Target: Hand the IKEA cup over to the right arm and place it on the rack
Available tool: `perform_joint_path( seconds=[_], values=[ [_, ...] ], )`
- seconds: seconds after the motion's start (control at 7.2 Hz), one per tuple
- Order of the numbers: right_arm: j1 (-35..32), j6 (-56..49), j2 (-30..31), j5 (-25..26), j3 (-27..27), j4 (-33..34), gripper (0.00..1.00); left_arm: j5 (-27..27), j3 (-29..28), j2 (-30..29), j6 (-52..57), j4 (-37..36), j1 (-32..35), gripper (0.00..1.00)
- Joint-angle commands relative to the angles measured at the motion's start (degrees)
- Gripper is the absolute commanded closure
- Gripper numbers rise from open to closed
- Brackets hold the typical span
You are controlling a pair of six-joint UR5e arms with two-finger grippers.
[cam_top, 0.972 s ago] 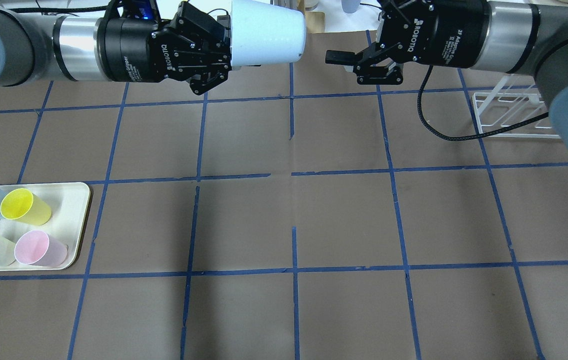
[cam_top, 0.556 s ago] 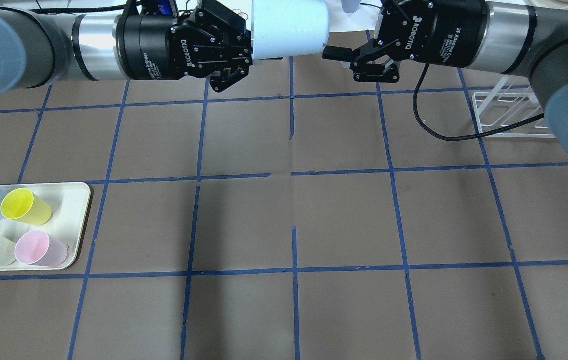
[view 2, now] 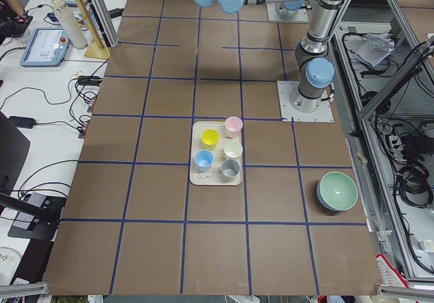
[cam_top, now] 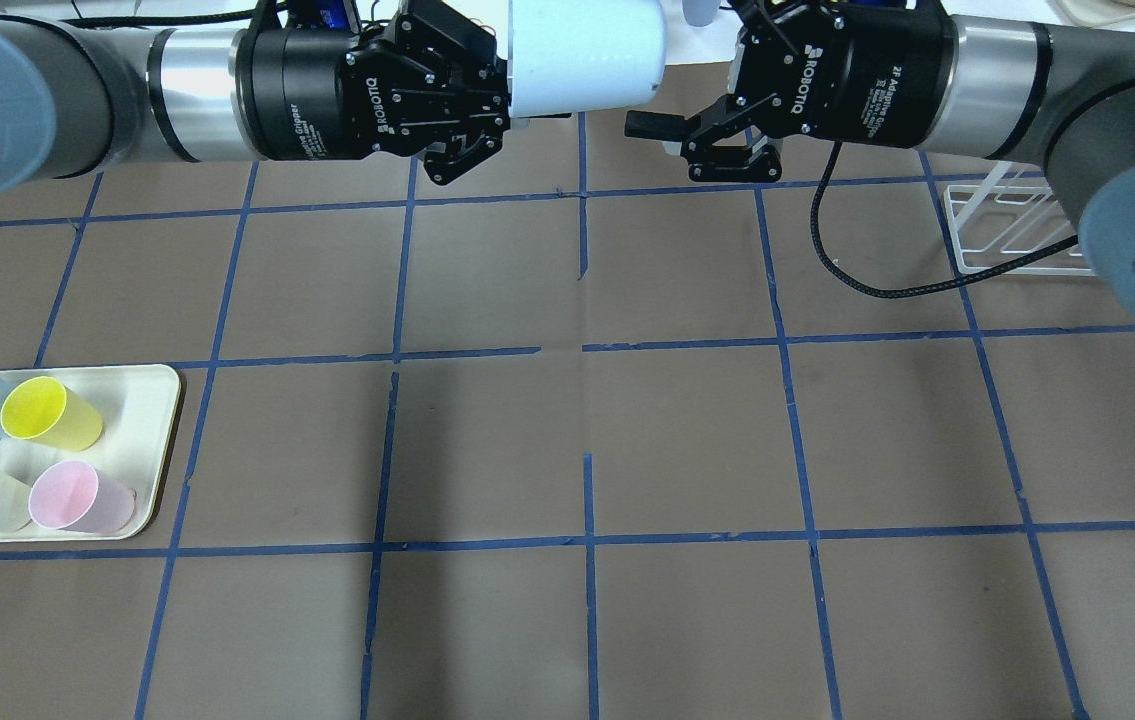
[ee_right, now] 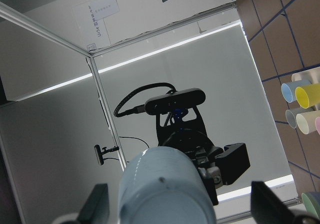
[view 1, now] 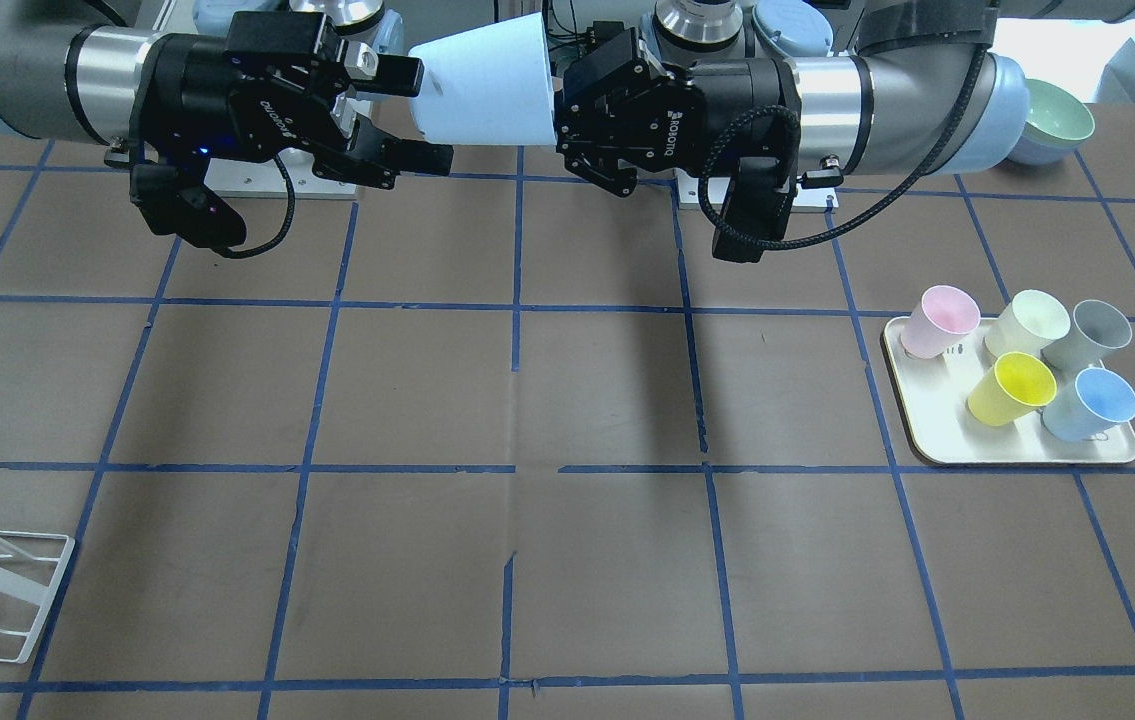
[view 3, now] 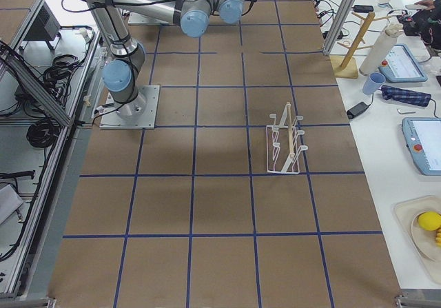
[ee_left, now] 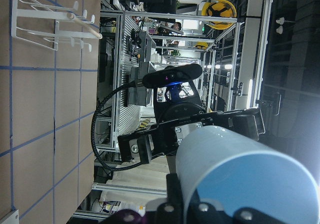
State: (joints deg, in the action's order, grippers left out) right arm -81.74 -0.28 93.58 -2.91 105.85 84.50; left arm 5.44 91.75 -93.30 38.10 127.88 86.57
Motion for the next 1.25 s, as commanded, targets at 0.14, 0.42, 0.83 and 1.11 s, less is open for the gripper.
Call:
perform_joint_path(
  seconds=[0.14, 0.42, 0.83, 1.11],
  values=[
    [-0.53, 0.81, 0.02, -0.16, -0.03, -0.39, 0.16, 0.53, 0.09, -0.04, -0.04, 0.0, -0.08, 1.0],
    [-0.53, 1.51, 0.2, -0.25, -0.03, -0.39, 0.22, 0.53, 0.09, -0.13, -0.04, 0.0, -0.08, 1.0],
    [-0.62, 4.58, 0.9, -0.34, -0.03, -0.47, 0.24, 0.8, 0.09, -0.3, -0.3, 0.0, -0.17, 1.0],
    [-0.62, 4.59, 1.08, -0.25, -0.03, -0.39, 0.44, 0.71, 0.09, -0.3, -1.01, 0.0, -0.17, 1.0]
  ],
)
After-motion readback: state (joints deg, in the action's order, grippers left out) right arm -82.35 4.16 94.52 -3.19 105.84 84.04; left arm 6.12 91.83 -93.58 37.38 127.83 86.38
